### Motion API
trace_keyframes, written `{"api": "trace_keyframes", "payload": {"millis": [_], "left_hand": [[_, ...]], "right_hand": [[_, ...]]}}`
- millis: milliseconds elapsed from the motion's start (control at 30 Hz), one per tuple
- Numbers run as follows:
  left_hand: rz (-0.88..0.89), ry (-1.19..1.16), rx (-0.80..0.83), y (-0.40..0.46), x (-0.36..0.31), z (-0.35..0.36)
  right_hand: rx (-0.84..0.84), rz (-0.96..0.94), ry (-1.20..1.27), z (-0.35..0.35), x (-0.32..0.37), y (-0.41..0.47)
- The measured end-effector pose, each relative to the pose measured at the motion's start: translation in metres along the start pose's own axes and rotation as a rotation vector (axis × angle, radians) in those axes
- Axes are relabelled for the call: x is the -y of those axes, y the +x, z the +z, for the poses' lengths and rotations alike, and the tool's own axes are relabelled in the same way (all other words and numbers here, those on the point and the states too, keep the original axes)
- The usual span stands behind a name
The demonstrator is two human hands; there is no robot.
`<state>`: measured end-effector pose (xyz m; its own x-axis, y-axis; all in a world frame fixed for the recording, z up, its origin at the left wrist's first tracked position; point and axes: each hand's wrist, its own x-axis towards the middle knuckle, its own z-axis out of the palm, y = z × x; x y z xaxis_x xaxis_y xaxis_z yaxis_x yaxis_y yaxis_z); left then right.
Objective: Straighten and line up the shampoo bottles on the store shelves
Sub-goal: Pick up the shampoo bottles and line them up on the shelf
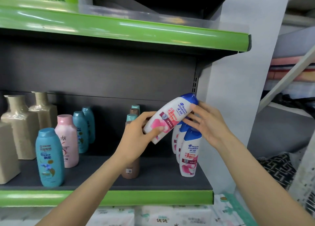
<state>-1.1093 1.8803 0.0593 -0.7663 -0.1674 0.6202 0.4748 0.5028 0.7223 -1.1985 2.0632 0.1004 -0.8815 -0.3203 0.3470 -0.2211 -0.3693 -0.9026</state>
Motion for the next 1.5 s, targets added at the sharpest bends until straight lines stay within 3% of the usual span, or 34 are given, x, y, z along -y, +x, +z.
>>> {"api": "trace_keyframes", "payload": {"millis": [100,400,633,800,967,1067,1167,1367,1500], "left_hand": [[-0.114,-0.141,0.024,0.002,-0.001,0.004],[-0.175,-0.146,0.015,0.008,-0.002,0.004],[0.076,0.109,0.002,0.002,-0.004,0.003],[0.192,0.236,0.049,0.003,0.000,0.002],[0.048,0.209,0.167,0.000,-0.002,0.001],[0.071,0.213,0.131,-0.002,0.001,0.003],[0.105,0.262,0.052,0.001,0.006,0.003],[0.113,0.341,0.054,0.006,0.007,0.009],[0.121,0.507,0.058,0.015,0.001,0.021]], "right_hand": [[-0.042,0.017,-0.029,-0.001,-0.002,0.001],[-0.095,0.045,-0.016,0.002,-0.005,0.005],[-0.096,0.119,-0.029,0.009,-0.006,0.008],[-0.116,0.078,0.153,0.008,-0.006,0.007],[0.087,0.001,0.316,0.000,-0.008,0.007],[0.237,-0.030,0.244,-0.005,-0.004,0.006],[0.270,-0.012,0.225,-0.008,-0.003,0.005],[0.179,-0.017,0.246,-0.012,-0.003,0.005],[-0.009,-0.033,0.112,-0.010,0.001,0.010]]}}
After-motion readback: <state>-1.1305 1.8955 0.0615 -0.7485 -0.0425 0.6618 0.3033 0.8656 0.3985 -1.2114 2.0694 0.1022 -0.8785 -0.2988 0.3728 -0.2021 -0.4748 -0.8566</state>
